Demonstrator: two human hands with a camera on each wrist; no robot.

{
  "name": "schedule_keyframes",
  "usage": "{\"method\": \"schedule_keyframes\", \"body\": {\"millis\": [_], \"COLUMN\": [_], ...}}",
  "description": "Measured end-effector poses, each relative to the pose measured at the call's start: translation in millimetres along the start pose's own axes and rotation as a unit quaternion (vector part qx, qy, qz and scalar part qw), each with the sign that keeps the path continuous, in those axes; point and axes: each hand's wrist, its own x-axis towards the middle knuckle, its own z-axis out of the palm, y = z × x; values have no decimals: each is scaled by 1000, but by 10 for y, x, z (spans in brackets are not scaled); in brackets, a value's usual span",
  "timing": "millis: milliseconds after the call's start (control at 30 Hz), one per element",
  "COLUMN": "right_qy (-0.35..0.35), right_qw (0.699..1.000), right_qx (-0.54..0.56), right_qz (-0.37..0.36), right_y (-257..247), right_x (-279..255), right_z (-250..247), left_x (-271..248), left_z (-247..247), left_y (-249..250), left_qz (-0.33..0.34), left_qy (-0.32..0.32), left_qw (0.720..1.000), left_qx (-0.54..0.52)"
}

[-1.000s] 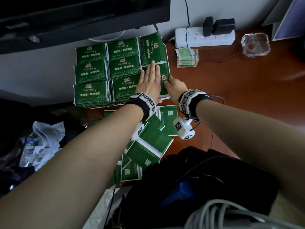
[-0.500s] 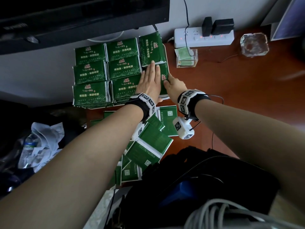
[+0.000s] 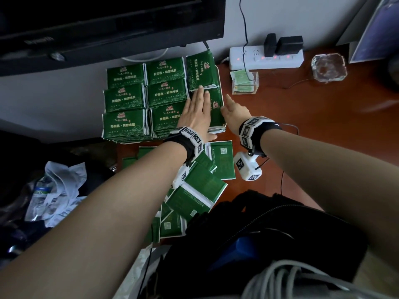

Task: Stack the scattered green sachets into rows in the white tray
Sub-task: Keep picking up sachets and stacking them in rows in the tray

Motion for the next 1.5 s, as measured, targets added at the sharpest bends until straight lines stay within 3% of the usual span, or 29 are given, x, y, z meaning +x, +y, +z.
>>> {"method": "schedule_keyframes", "body": {"millis": [300, 433, 533, 633, 733, 833, 1167, 1500], "right_qy": [45, 21, -33, -96, -154, -188, -190, -151], "right_qw": [996, 988, 975, 936, 864, 825, 851, 886], "right_qx": [-80, -151, -210, -316, -432, -488, -468, -429], "right_qz": [-6, -39, -69, -122, -206, -215, -147, -92], "right_y": [293, 467, 553, 646, 757, 887, 1209, 2002], "right_x": [-406, -626, -754, -869, -966, -1033, -1278, -1624], "right_z": [-27, 76, 190, 351, 530, 684, 549, 3], "left_x": [-562, -962, -1271, -1585, -1850, -2042, -2151, -1853], "left_z": [44, 160, 323, 561, 854, 1167, 1348, 1162], "left_y": [23, 46, 50, 138, 303, 460, 877, 1639], "left_qz": [6, -2, -27, -51, -59, -61, -114, -126], "left_qy": [60, 108, 96, 61, -9, -67, -50, -58], "left_qw": [998, 994, 995, 996, 997, 994, 990, 988], "left_qx": [3, 0, -7, -26, -43, -56, -61, -63]}}
